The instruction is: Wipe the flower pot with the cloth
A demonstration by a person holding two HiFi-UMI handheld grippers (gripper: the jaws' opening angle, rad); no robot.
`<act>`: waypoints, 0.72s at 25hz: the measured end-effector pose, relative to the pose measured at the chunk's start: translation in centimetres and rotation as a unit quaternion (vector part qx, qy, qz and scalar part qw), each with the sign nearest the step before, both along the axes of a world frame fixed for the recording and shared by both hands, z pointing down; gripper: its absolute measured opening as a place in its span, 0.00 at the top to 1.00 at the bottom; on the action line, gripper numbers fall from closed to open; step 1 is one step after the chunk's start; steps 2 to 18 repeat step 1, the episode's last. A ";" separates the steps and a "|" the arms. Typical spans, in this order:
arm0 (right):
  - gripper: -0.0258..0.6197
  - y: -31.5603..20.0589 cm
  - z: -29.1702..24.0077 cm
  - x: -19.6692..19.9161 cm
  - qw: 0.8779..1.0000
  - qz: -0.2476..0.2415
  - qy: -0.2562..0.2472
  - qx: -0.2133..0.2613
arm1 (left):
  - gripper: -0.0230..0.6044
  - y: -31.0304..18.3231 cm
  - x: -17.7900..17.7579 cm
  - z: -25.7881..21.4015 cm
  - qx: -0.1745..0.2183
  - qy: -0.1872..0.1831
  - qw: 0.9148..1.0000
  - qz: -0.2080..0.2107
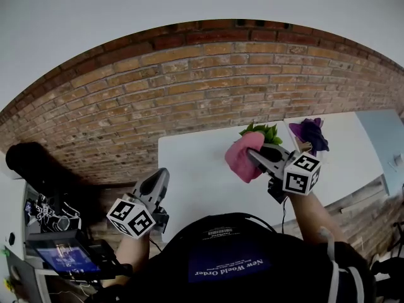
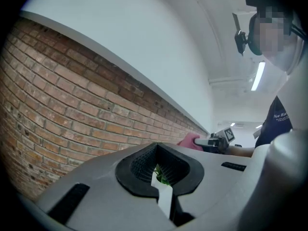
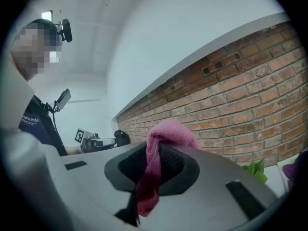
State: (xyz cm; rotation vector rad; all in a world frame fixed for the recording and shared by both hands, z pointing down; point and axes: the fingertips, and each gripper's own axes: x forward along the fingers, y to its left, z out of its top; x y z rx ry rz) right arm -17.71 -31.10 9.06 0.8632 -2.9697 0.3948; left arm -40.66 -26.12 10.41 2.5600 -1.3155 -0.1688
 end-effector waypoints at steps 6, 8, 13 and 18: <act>0.89 0.0 0.0 -0.1 1.000 -0.001 0.000 0.000 | 0.96 0.0 0.1 0.0 0.001 -0.001 1.000 0.003; 0.89 0.0 0.0 -0.1 1.000 -0.001 0.000 0.000 | 0.96 0.0 0.1 0.0 0.001 -0.001 1.000 0.003; 0.89 0.0 0.0 -0.1 1.000 -0.001 0.000 0.000 | 0.96 0.0 0.1 0.0 0.001 -0.001 1.000 0.003; 0.89 0.0 0.0 -0.1 1.000 -0.001 0.000 0.000 | 0.96 0.0 0.1 0.0 0.001 -0.001 1.000 0.003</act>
